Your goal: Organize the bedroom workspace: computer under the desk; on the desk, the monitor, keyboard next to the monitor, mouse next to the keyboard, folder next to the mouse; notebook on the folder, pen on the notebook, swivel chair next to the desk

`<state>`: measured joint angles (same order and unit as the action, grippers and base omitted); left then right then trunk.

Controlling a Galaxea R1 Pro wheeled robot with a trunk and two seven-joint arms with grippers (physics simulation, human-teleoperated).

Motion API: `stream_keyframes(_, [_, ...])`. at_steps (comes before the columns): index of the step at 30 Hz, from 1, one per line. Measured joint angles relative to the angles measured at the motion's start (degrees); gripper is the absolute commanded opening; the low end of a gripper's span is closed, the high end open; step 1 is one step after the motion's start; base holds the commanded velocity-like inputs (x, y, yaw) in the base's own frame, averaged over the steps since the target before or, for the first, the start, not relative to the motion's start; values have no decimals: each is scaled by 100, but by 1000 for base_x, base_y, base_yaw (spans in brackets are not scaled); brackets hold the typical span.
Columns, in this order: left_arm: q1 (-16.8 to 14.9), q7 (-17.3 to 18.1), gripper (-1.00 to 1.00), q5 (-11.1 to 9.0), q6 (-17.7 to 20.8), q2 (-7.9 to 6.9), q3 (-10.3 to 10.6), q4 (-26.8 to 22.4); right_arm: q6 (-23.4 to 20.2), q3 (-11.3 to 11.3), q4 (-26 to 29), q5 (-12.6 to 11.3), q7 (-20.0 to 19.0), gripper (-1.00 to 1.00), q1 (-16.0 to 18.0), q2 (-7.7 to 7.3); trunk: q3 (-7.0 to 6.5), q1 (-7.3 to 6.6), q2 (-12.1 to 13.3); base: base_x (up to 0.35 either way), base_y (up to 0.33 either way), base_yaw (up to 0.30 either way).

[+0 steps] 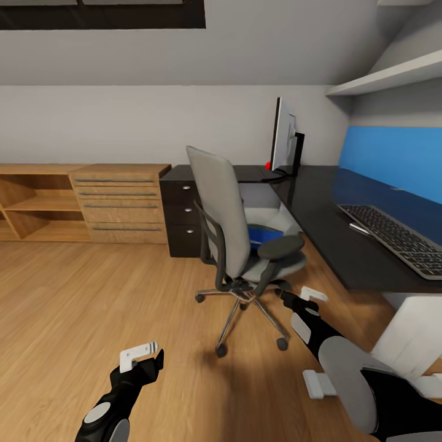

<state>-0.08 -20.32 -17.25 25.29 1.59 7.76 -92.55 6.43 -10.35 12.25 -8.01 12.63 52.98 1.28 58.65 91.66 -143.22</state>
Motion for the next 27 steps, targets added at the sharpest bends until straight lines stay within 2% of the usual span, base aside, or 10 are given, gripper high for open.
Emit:
stream_keyframes(12, [0,2,100,1,-7,0,0,23,400,0,0,27,3,100,-2,28,0,0,0,151,0,0])
stream_keyframes(19, [0,3,100,1,-12,0,0,60,531,-4,0,119,13,100,-8,62,0,2,0,26,0,2])
stream_keyframes(27, [0,5,100,1,-12,0,0,78,664,-24,0,121,14,100,-11,83,-31,2,0,1,0,162])
